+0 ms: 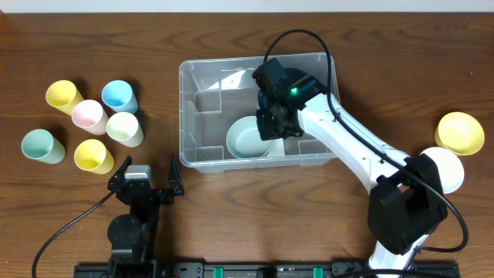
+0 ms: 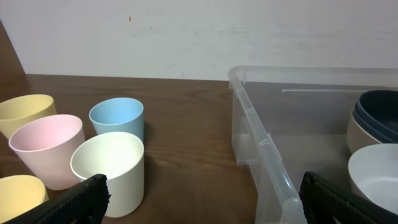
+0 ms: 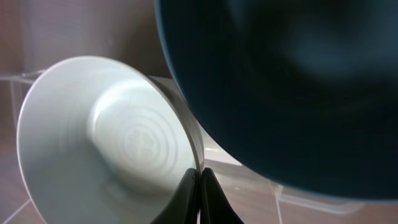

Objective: Pack container

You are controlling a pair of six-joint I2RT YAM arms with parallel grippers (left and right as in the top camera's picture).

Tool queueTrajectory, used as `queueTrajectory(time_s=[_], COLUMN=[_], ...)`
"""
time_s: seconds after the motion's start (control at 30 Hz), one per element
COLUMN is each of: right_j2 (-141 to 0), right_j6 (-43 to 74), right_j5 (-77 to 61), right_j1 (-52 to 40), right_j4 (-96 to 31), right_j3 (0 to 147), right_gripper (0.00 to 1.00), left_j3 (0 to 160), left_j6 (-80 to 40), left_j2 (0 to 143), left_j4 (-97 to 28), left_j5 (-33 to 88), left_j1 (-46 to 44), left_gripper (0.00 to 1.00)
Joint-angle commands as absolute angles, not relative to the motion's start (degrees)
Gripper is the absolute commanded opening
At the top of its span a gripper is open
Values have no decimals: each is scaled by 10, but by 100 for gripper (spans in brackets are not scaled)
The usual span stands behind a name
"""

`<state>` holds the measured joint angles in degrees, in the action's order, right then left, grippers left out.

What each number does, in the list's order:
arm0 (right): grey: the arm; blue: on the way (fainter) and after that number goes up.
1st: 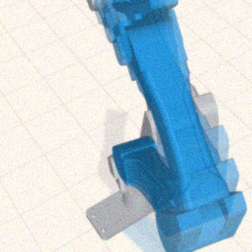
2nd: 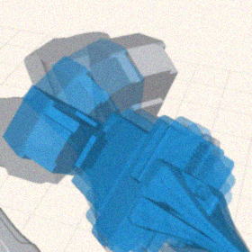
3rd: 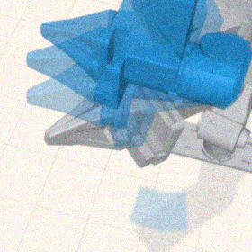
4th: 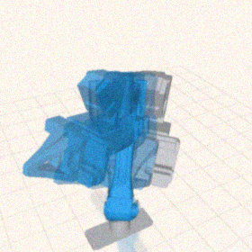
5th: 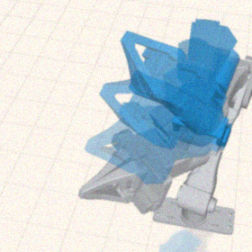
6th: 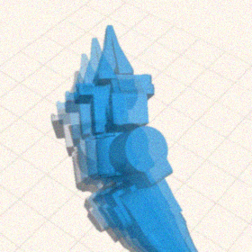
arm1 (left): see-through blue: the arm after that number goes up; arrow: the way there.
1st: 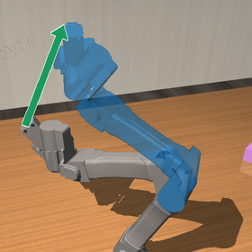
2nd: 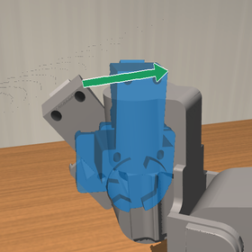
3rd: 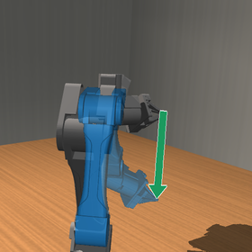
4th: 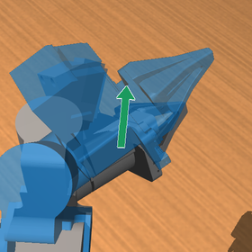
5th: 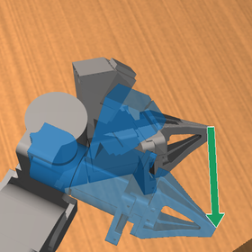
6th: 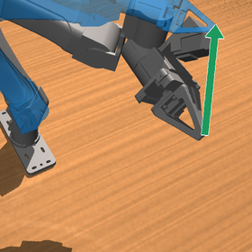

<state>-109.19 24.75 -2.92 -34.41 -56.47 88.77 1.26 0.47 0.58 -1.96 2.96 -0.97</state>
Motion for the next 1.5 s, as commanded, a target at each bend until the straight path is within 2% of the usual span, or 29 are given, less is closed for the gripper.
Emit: queueTrajectory(time_s=[0.0, 0.17, 0.43, 0.63, 0.8, 0.9, 1.07, 1.47], right_j2=[-1091, -1091, -1091, -1079, -1054, -1047, -1045, -1045], right_j6=[247, 245, 230, 199, 229, 244, 292, 328], right_j5=[-28, -28, -42, -68, -2, 16, 44, 44], right_j1=[-357, -357, -357, -359, -339, -302, -218, 58], right_j4=[-559, -555, -543, -579, -640, -668, -712, -779], right_j3=[884, 884, 886, 951, 1026, 1051, 1053, 1051], right_gripper=[3, 23, 22, 21, 31, 35, 35, 37], left_j3=[2, 2, 2, 2, 2, 2, 2, 2], left_j6=[13, 13, 13, 13, 13, 13, 13, 13], left_j2=[2, 2, 2, 2, 2, 2, 2, 2], left_j4=[-40, -40, -40, -40, -40, -40, -40, -40], left_j5=[23, 23, 23, 23, 23, 23, 23, 23], left_j1=[-12, -12, -12, -12, -12, -12, -12, -12], left_gripper=[98, 98, 98, 98, 98, 98, 98, 98])
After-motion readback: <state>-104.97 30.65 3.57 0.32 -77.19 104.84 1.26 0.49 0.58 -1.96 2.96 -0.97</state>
